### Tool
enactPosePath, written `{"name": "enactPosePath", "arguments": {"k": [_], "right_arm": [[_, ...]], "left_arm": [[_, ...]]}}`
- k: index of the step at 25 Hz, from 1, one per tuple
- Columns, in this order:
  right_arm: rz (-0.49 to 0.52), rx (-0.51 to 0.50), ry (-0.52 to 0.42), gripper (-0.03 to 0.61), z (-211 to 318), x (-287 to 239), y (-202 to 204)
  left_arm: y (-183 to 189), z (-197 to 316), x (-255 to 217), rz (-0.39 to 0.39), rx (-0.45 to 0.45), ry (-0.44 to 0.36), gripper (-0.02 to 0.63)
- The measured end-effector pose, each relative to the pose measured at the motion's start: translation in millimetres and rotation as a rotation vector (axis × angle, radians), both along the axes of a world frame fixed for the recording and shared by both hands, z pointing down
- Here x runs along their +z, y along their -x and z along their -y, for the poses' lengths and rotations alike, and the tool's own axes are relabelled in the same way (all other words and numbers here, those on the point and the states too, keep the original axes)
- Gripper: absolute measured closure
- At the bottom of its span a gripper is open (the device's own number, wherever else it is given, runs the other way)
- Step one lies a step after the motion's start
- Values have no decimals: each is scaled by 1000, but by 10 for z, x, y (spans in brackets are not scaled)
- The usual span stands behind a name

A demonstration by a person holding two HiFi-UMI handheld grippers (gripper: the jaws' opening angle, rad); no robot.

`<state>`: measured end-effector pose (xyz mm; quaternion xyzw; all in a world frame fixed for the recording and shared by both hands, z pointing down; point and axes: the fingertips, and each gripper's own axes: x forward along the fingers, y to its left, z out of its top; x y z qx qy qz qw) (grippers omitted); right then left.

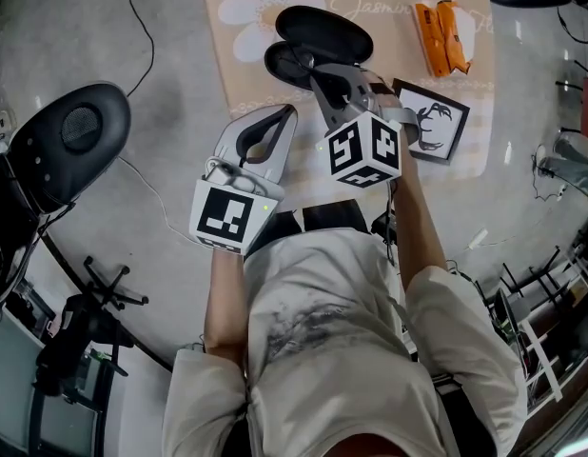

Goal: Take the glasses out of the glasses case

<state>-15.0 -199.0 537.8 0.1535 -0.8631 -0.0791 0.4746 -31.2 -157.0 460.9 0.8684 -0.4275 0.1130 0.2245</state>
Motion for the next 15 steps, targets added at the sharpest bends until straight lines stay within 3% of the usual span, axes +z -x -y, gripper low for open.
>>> {"name": "enactPosePath", "arguments": {"k": [15], "right_arm": [[5,7,-23,560,-289,-140,-64]], "left_arm": [[-32,-230,-118,0,12,-21,607]]}}
